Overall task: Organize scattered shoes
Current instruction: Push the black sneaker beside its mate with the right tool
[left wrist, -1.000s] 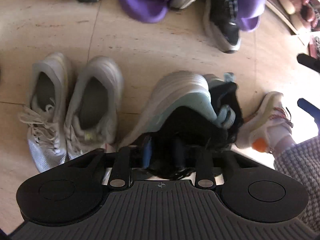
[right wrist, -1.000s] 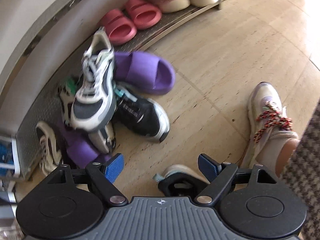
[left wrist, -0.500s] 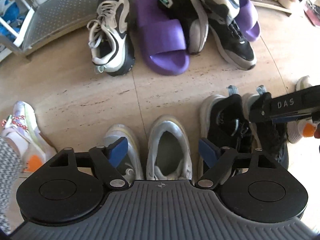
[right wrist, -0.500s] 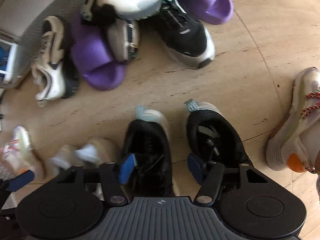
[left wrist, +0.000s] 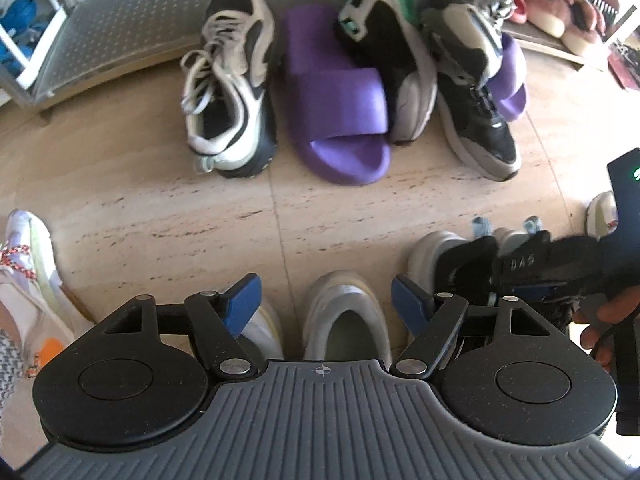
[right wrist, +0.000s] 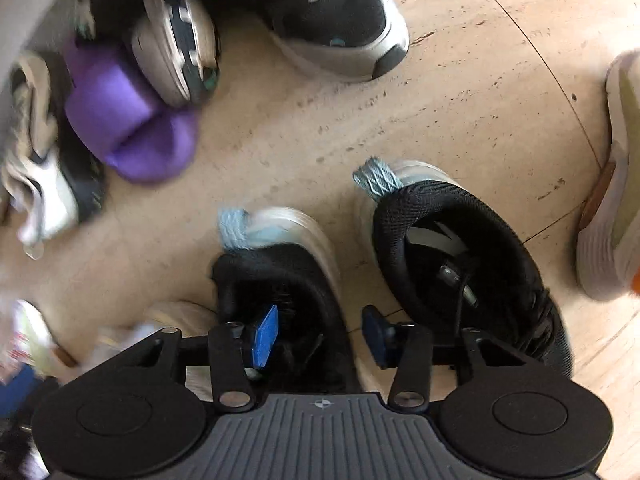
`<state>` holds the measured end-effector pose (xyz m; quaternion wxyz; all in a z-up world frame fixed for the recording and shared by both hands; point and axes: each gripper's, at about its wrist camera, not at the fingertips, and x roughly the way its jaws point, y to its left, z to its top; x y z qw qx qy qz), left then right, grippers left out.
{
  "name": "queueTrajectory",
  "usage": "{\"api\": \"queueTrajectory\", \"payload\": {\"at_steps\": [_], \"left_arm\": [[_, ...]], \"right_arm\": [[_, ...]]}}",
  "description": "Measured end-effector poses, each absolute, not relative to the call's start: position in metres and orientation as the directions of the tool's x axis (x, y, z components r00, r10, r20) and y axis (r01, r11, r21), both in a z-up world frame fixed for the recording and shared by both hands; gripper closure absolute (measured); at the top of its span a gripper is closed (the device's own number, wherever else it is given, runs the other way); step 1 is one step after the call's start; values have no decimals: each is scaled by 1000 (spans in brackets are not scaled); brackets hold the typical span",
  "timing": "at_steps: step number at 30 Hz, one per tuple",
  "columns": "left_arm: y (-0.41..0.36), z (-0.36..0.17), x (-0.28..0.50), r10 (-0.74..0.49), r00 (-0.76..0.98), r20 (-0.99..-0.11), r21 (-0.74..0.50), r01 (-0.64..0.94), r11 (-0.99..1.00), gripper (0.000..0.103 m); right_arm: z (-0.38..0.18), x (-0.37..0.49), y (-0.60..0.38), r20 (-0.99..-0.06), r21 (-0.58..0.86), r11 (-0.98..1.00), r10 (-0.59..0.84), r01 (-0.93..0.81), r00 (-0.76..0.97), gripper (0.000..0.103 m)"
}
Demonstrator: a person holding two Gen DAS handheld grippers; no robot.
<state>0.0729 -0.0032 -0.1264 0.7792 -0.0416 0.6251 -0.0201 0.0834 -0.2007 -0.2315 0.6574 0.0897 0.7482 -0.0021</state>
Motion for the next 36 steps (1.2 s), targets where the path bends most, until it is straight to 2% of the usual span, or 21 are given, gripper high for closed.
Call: {"api": "queueTrajectory", "payload": {"at_steps": [4, 5, 7, 8, 10, 14, 17, 19, 20, 21, 25, 27, 29, 31, 32, 33, 36], "left_arm": [[3, -128, 73, -74, 215, -974, -86, -44, 995, 26], [4, -128, 73, -72, 216, -974, -84, -48, 995, 26], [5, -127, 73, -67, 219, -973, -81, -53, 995, 26], [5, -127, 73, -67, 221, -973, -81, -53, 995, 26], [5, -126, 72, -69, 226, -972, -82, -51, 995, 26], [4, -125, 70, -67, 224, -972, -77, -38, 996, 25], [2, -125, 69, -62, 215, -975, -71, -31, 997, 25], [-1, -124, 70, -67, 213, -975, -76, -32, 997, 25], [-3, -123, 71, -72, 216, -974, -80, -29, 996, 24], [-5, -122, 72, -77, 220, -972, -85, -26, 996, 24], [-17, -118, 72, -97, 235, -967, -98, 9, 995, 23], [-23, -117, 70, -110, 234, -966, -107, 24, 994, 23], [-28, -117, 68, -120, 228, -966, -112, 47, 993, 23], [-30, -118, 67, -119, 224, -967, -107, 64, 992, 23], [-31, -119, 67, -115, 222, -968, -103, 65, 993, 23], [-31, -120, 67, -111, 219, -969, -99, 64, 993, 22], [-30, -126, 69, -104, 200, -974, -96, 49, 994, 22]], "right_arm": [[-239, 74, -179, -990, 56, 997, 48, -59, -133, 60], [-240, 71, -173, -990, 38, 993, 23, -110, -137, 65], [-240, 63, -160, -990, 8, 981, -20, -194, -141, 94], [-238, 60, -156, -990, 3, 981, -24, -193, -138, 90], [-234, 55, -149, -993, 9, 986, -11, -165, -116, 88], [-227, 58, -147, -984, 149, 989, 147, -6, -99, 77], [-229, 57, -147, -979, 155, 988, 154, 1, -137, 59], [-221, 59, -153, -980, 146, 989, 144, -9, -135, 44], [-214, 62, -157, -982, 145, 989, 140, -23, -130, 33], [-204, 66, -163, -982, 148, 988, 143, -35, -123, 31], [-166, 88, -201, -975, 213, 977, 212, -16, -62, 31], [-148, 99, -231, -984, 174, 985, 175, -14, 34, 30], [-148, 100, -252, -993, 99, 994, 102, -53, 57, 32], [-156, 98, -266, -999, 24, 994, 29, -104, 44, 43], [-165, 95, -269, -1000, -4, 992, 0, -127, 26, 56], [-173, 93, -271, -1000, -25, 990, -23, -141, 15, 61], [-192, 93, -276, -1000, -15, 994, -16, -111, -8, 61]]}}
